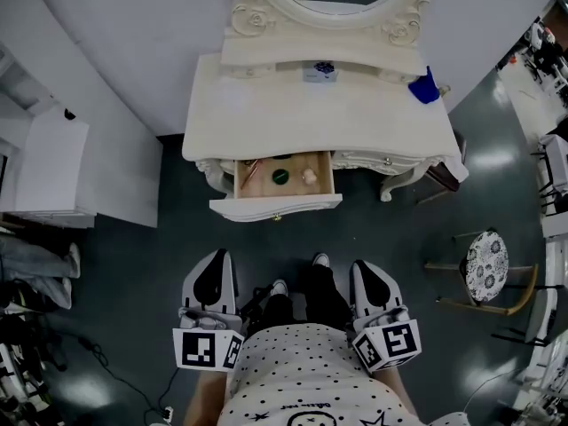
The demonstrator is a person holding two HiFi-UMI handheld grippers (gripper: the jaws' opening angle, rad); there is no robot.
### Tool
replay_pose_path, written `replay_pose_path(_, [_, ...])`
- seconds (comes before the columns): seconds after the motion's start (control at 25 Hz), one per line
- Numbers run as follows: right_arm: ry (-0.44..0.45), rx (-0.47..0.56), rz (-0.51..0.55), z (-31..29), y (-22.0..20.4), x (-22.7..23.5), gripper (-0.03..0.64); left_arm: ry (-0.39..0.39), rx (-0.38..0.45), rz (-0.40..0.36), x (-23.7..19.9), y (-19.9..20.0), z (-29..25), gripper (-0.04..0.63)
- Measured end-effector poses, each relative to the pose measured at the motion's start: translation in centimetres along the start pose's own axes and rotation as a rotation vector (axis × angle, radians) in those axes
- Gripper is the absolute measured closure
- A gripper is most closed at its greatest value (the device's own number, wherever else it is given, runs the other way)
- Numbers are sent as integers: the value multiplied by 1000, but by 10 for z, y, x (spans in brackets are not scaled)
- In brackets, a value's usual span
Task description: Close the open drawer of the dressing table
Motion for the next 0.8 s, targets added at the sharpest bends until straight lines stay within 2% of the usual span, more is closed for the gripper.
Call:
replay_pose_path(0.24, [38, 10, 24, -33, 23, 47, 609, 83, 39, -16, 7, 13, -44, 584])
replay_pose_path(0.52, [71, 8, 39, -53, 38, 104, 609, 132, 86, -45, 30, 26, -96, 584])
replay_pose_path(0.8, [93, -20, 37, -63, 36, 137, 609, 183, 89, -32, 44, 23, -116, 584])
Point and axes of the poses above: the fingertips, and each gripper's own axes: z backward along the fingers, x to its right, y out of its top, the point moved 5 cm from there along z, backward along the fingers, and after that the axes turned 12 degrees about -y, right-handed, at the moved point
